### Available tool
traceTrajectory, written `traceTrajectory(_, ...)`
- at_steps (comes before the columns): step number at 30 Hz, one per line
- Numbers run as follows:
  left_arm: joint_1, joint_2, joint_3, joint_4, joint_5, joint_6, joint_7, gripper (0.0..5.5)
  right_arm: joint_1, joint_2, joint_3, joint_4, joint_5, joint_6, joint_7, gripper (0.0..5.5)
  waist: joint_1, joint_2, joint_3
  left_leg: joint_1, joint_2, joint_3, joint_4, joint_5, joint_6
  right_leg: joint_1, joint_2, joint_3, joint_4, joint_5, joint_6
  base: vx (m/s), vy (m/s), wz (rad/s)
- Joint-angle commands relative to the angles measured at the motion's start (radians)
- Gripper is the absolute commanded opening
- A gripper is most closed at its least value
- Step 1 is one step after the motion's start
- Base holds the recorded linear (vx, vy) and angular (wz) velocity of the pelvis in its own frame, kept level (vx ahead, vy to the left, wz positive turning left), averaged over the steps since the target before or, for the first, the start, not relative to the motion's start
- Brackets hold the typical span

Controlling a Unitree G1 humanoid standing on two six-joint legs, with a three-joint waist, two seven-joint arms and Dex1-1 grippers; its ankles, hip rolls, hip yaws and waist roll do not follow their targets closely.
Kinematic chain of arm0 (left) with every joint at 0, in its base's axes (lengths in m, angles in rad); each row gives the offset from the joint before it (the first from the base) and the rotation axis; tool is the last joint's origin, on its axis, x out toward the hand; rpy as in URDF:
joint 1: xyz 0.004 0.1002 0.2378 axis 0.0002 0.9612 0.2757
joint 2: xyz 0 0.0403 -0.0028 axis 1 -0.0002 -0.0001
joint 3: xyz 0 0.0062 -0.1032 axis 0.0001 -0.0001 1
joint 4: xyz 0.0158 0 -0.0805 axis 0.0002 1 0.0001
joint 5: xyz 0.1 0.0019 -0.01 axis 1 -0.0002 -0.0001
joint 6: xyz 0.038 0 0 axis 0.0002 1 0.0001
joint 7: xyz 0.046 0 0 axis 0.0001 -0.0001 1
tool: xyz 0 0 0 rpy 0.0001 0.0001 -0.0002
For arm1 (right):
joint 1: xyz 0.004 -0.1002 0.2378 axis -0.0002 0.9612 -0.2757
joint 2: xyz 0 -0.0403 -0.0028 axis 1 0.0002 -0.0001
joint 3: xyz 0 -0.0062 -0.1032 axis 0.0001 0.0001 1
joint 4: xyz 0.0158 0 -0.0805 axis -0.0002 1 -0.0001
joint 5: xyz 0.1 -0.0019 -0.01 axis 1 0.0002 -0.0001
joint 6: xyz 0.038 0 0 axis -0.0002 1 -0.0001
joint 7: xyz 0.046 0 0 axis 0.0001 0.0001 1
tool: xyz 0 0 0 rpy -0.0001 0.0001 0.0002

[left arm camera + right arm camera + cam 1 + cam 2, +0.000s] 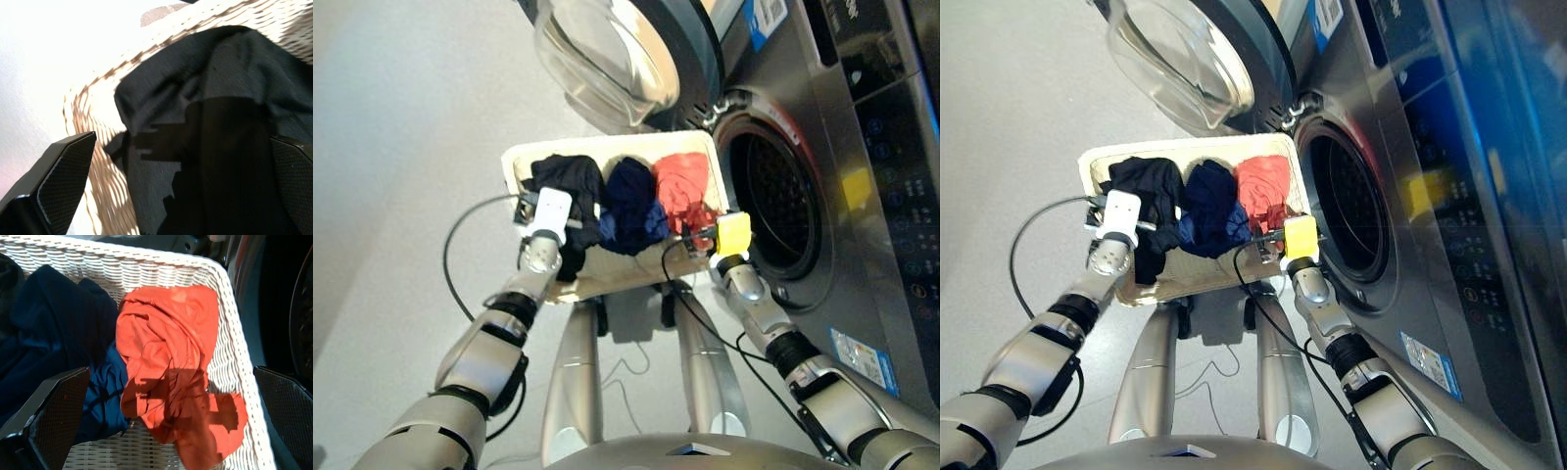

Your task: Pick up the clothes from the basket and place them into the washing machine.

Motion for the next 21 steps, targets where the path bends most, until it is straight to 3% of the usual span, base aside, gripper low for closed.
traceTrajectory(1,-0.079,0.032,-0.001,0.062,0.083,-0.01,0.05,5.5,0.006,-0.006,0.042,-0.106,0.01,-0.073,0.009,5.5,-0.017,0.028,-0.065,-0.039,-0.009,-0.019,-0.009,-0.021,0.004,0.0,0.003,-0.006,0.013,-0.046,0.058,0.0,0.0,0.0)
traceTrajectory(9,-0.159,0.074,0.023,0.092,0.02,-0.016,0.028,5.5,-0.009,-0.021,0.053,-0.171,0.039,-0.085,0.034,5.5,-0.034,0.035,-0.055,-0.131,-0.003,-0.008,-0.001,-0.024,0.006,-0.097,0.011,0.015,0.005,-0.03,0.065,0.0,0.0,0.0)
traceTrajectory(17,-0.201,0.089,0.02,0.11,-0.032,-0.013,-0.01,5.5,-0.029,-0.028,0.024,-0.277,0.064,-0.111,0.02,5.5,-0.048,0.046,-0.039,-0.246,0.001,-0.003,0.088,-0.053,0.005,-0.205,0.028,0.014,0.066,-0.041,0.066,-0.007,0.0,-0.004)
traceTrajectory(21,-0.18,0.053,0.062,0.116,-0.186,-0.02,-0.085,5.5,-0.04,-0.018,0.01,-0.291,0.072,-0.112,0.012,5.5,-0.049,0.05,-0.036,-0.266,0.001,-0.001,0.087,-0.056,0.009,-0.223,0.03,0.016,0.059,-0.038,0.066,0.0,0.0,0.0)
